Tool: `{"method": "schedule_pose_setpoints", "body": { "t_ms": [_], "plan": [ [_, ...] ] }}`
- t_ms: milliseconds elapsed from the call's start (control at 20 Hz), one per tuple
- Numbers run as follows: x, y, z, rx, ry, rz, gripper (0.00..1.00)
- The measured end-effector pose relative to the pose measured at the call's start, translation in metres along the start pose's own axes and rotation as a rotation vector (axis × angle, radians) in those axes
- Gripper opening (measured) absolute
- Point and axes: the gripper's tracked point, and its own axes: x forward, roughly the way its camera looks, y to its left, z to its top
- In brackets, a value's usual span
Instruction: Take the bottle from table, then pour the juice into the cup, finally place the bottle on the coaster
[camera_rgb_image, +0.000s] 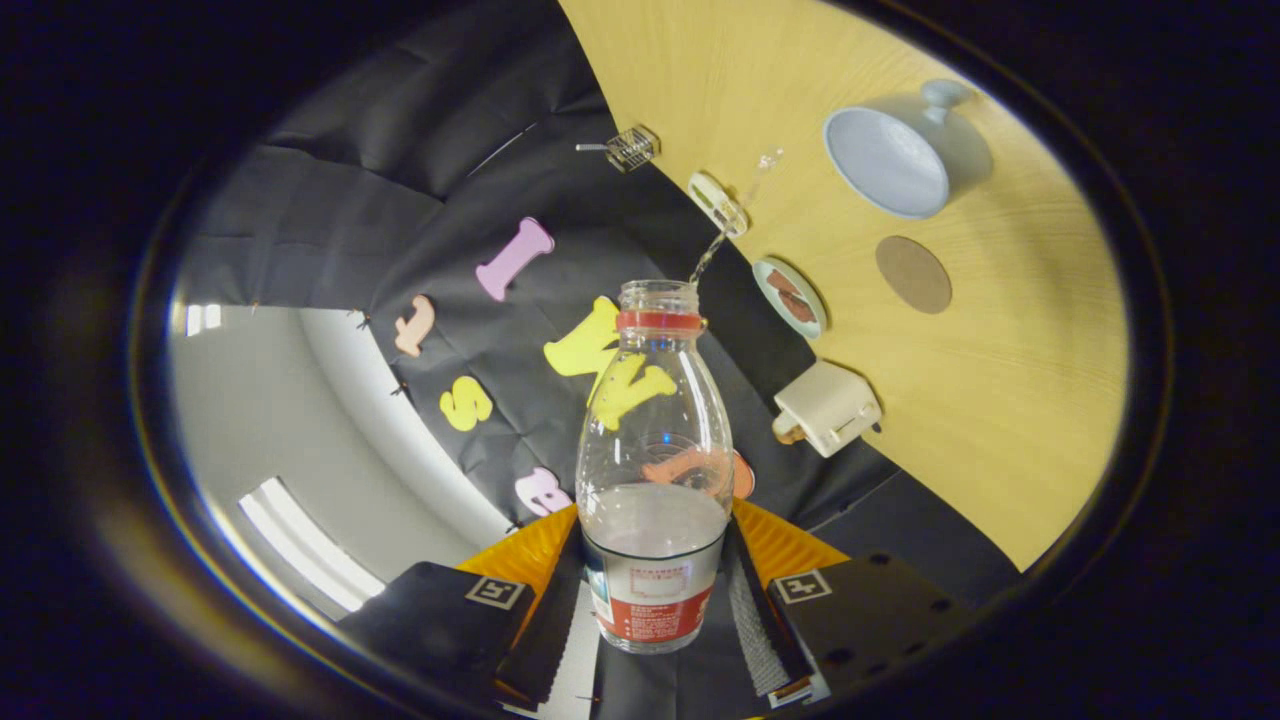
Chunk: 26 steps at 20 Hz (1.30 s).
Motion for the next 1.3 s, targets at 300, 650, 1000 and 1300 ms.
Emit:
{"method": "schedule_pose_setpoints", "body": {
  "t_ms": [300,650,1000,1300],
  "plan": [
    [0.001,-0.004,0.004,0.026,-0.003,-0.007,0.76],
    [0.000,-0.021,0.007,0.031,-0.008,-0.049,0.76],
    [-0.010,-0.056,0.017,-0.159,-0.003,-0.177,0.76],
    [-0.018,-0.057,0.049,-0.566,0.000,-0.296,0.76]
  ]
}}
